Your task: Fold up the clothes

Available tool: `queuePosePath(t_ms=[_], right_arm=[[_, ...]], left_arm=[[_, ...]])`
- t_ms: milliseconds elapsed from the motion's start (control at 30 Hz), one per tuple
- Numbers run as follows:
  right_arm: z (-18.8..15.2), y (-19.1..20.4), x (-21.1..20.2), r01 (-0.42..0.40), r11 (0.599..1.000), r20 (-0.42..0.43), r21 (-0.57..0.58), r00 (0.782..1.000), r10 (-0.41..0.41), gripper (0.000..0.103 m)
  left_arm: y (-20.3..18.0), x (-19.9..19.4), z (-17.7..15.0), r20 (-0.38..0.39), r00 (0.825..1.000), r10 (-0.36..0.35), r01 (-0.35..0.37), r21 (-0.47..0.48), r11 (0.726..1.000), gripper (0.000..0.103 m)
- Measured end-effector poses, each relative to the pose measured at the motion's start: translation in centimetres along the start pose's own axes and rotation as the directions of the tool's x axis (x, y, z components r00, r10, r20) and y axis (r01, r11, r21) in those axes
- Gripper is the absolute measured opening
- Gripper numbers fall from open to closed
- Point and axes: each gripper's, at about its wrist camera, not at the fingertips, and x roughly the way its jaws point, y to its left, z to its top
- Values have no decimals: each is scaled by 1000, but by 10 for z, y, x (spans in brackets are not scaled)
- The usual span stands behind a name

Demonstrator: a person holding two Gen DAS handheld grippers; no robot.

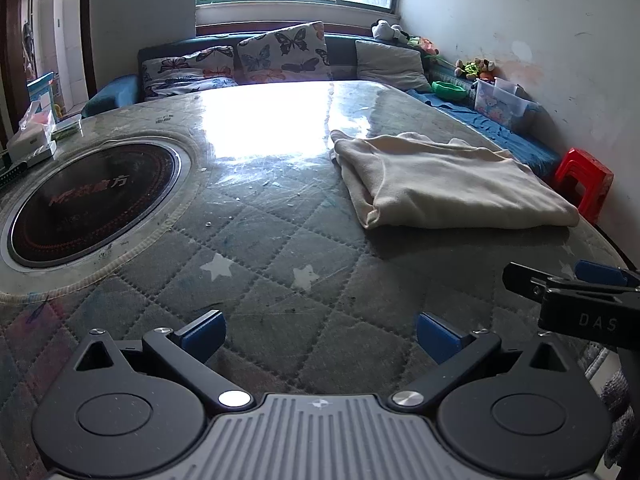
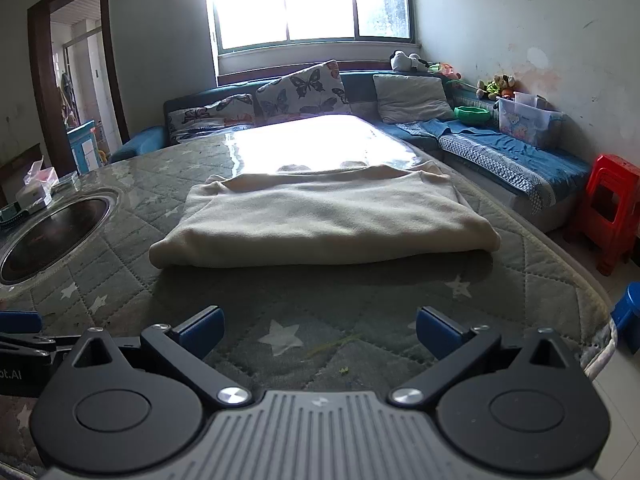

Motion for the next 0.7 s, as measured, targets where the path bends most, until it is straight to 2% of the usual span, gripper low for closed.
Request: queuePosePath(t_ms=[700], right_arm=[[-3,-2,-18,-10,1000,30,1,999,10,103]], left_arm=[[-16,-15,-8,16,1000,5,-5,21,1000,103]])
